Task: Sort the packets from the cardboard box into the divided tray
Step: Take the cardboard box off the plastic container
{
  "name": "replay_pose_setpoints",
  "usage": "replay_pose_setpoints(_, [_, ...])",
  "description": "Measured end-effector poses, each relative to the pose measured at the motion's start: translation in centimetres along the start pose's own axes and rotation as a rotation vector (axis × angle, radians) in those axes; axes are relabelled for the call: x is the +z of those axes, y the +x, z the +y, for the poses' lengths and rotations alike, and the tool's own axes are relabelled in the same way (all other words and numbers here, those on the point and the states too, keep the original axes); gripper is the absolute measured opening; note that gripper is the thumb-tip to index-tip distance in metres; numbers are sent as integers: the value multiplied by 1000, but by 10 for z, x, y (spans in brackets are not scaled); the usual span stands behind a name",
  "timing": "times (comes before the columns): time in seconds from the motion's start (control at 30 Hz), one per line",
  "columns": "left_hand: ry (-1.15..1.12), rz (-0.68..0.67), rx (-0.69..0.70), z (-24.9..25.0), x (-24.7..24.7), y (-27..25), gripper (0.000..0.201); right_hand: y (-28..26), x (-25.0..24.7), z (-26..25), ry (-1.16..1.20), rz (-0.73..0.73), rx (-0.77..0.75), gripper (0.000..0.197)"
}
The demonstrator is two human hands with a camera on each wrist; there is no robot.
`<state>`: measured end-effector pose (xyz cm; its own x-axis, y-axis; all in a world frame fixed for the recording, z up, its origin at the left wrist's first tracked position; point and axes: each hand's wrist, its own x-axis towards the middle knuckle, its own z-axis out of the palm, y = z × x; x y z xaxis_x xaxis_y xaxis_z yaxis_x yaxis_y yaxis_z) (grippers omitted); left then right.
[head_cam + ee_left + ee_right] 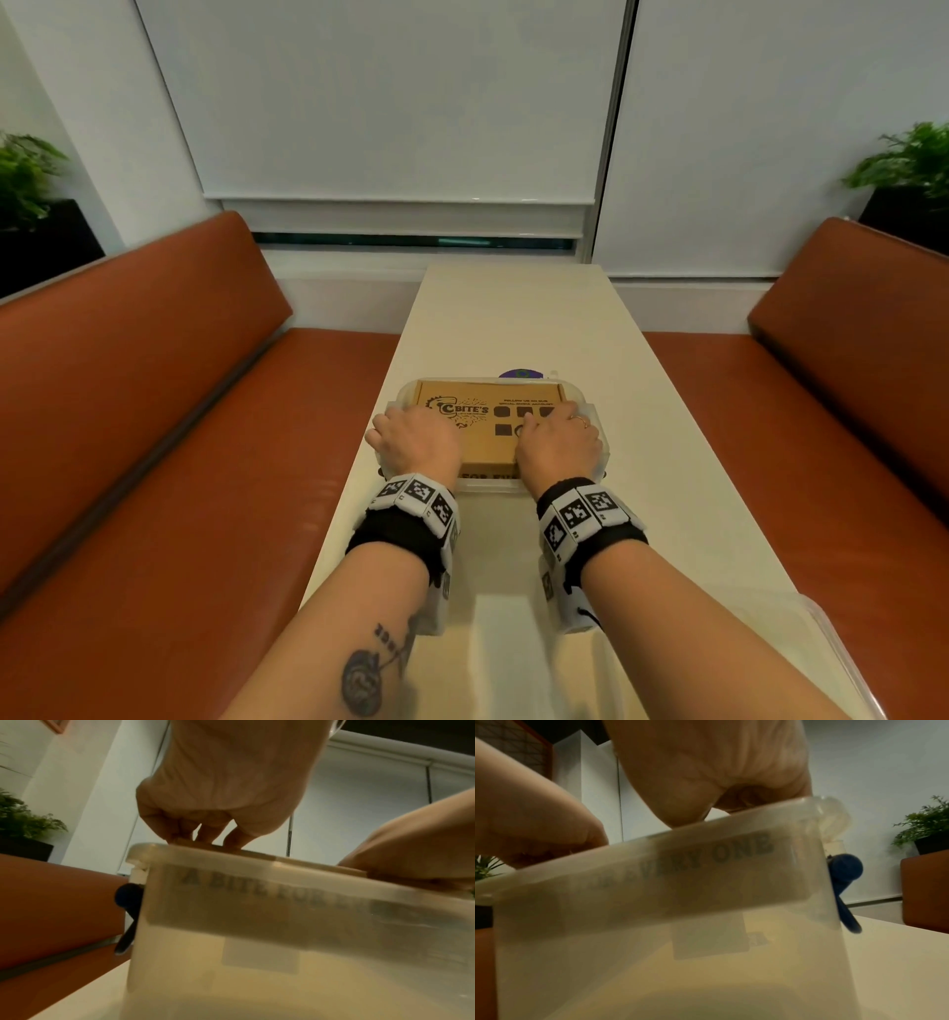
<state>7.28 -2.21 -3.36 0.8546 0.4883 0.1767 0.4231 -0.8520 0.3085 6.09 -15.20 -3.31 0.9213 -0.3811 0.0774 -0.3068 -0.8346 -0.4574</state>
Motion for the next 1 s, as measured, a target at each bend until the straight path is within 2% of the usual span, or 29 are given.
replay_pose_setpoints(0.1, [-109, 45, -16, -3, -9, -5, 34, -5, -8, -2, -37, 38, -33, 59])
replay_pose_setpoints(0.2, [-245, 27, -6, -1, -24, -10, 35, -13, -19, -5, -56, 69, -43, 59])
replay_pose_setpoints(0.33, [-354, 2, -9, 1, -53, -21, 35, -25, -40, -12, 86, 85, -46, 58])
replay_pose_setpoints(0.47, [-350, 4, 25, -9, -77, -40, 34, -48, -64, -17, 123, 127, -89, 58])
replay_pose_setpoints(0.63, [-383, -8, -30, -34, -95, -79, 36, -97, -79, -11, 124, 101, -121, 59])
replay_pose_setpoints(1.0, [-337, -90, -116, -115, -81, -164, 36, -207, -54, 25, 167, -17, -129, 66])
